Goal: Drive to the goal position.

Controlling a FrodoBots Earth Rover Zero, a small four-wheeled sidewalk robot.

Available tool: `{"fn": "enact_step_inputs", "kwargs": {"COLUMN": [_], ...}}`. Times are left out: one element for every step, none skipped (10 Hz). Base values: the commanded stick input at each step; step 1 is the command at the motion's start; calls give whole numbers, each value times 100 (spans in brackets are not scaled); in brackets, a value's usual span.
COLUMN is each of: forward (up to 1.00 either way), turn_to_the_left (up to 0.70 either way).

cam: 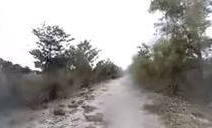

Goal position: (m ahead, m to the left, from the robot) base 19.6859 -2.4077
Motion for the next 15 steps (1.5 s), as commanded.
{"fn": "enact_step_inputs", "kwargs": {"forward": [60, 60, 60, 60, 60, 60, 60, 60, 60, 60, 60, 60, 60, 60, 60], "turn_to_the_left": [0, 0, 0, 0, 0, 0, 0, 0, 0, 0, 0, 0, 0, 0, 0]}}
